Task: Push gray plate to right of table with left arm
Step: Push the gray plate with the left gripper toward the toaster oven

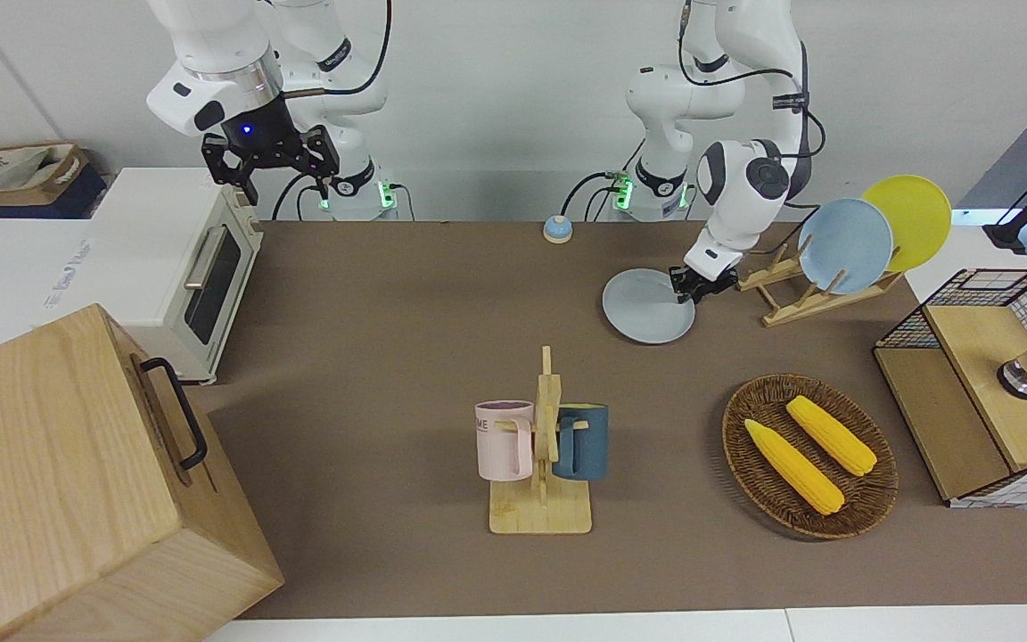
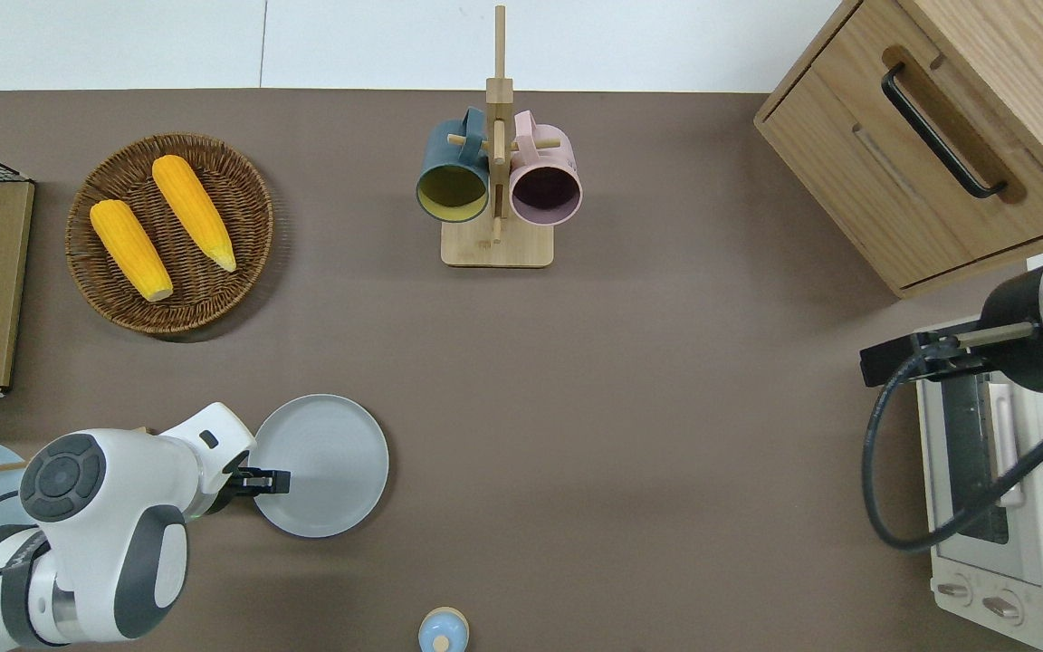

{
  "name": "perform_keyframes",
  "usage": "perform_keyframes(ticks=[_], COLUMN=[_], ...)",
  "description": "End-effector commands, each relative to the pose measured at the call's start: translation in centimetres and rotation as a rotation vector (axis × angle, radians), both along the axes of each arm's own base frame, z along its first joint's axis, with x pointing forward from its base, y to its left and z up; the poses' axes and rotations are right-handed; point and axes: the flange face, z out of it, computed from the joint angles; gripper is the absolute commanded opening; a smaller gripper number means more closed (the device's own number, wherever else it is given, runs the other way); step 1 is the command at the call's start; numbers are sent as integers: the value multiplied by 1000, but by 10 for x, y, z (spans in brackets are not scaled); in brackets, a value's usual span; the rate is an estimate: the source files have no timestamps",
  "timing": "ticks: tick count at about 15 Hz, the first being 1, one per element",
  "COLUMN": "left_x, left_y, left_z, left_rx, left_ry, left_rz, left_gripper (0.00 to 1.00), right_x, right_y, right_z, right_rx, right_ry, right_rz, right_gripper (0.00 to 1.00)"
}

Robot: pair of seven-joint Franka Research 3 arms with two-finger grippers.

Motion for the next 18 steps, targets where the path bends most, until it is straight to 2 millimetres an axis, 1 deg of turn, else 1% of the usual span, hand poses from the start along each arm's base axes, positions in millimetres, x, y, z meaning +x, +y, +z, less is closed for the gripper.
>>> perform_keyframes(ticks=[1,6,9,11,14,17,18], left_x=[-3,-2,-1,-1,-4,-8,-9], left_y=[-3,-3,-7,-25,-59,-100,-118], left_z=[-4,-5,-7,-10,-11,-13,-13], left_rx=[-9,-12,-32,-50,-92,-85,-84], left_ry=[-7,-12,-9,-8,-21,-25,-23], left_rz=[20,27,46,32,53,78,84], left_gripper=[0,0,0,0,0,0,0], right_x=[-4,-4,-3,-4,-4,-3,-4], right_y=[-2,-2,-3,-2,-2,-3,-2], right_z=[3,3,3,3,3,3,3], right_rx=[7,7,7,7,7,7,8], right_ry=[6,4,4,6,4,4,6], right_rz=[-2,-2,-4,-4,-4,-4,-4], right_gripper=[983,983,983,983,983,983,983])
